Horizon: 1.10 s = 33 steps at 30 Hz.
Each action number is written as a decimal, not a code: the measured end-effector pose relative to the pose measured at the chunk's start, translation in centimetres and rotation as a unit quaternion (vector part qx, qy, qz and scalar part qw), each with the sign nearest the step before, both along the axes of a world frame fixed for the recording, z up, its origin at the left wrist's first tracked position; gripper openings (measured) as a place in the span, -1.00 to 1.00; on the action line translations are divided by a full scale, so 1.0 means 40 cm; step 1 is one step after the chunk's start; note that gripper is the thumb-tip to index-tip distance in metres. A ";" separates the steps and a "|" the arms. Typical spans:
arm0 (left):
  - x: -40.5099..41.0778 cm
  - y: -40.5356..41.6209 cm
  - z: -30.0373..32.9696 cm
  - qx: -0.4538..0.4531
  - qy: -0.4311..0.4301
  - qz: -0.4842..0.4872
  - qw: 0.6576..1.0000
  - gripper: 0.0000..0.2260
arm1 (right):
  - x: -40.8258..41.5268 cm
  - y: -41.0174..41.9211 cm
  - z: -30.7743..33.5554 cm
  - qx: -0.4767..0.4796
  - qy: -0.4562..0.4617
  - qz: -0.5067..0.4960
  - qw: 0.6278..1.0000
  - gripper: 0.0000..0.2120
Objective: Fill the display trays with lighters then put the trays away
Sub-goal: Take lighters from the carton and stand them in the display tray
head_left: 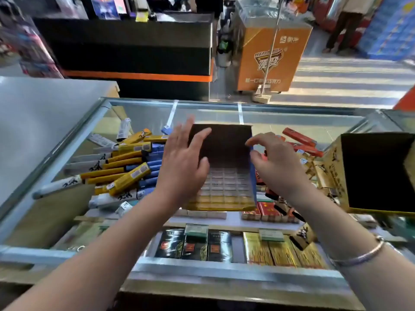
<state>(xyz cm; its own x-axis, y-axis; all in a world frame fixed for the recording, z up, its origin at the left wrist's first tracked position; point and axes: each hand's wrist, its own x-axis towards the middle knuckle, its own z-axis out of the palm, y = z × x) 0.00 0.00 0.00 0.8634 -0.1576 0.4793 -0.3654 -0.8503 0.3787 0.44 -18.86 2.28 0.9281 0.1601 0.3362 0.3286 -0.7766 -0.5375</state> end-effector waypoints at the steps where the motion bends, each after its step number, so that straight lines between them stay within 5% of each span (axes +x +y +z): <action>1: 0.006 0.003 -0.002 -0.047 0.023 0.008 0.999 -0.47 | 0.008 0.006 -0.003 0.004 -0.010 -0.015 1.000 -0.79; 5: 0.030 0.006 -0.006 -0.166 0.083 -0.019 0.982 -0.35 | 0.021 0.022 -0.018 -0.029 -0.036 -0.046 0.998 -0.79; 10: 0.025 0.005 -0.038 -0.227 0.053 -0.038 0.972 -0.33 | 0.004 0.019 -0.075 -0.097 -0.067 -0.052 0.992 -0.76; 17: 0.039 0.008 -0.050 -0.223 0.061 -0.073 0.970 -0.30 | -0.002 0.008 -0.076 -0.142 -0.114 -0.052 0.982 -0.73; 22: 0.057 0.008 -0.040 -0.219 0.069 -0.049 0.972 -0.27 | -0.007 -0.015 -0.052 -0.064 -0.125 -0.052 0.989 -0.75; 26: 0.061 -0.015 -0.029 -0.172 0.079 -0.005 0.982 -0.28 | 0.002 -0.076 -0.014 -0.036 -0.153 -0.151 0.976 -0.78; 33: 0.068 -0.049 -0.017 -0.112 0.051 0.044 0.991 -0.35 | 0.023 -0.160 0.001 -0.213 0.065 -0.282 0.933 -0.43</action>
<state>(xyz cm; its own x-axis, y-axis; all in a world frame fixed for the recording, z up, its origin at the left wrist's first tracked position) 2.73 -1.97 -0.69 0.9148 0.0203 0.4034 -0.2443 -0.7674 0.5928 1.34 -25.25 2.30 0.9335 -0.2729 0.2326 -0.2434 -0.9586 -0.1476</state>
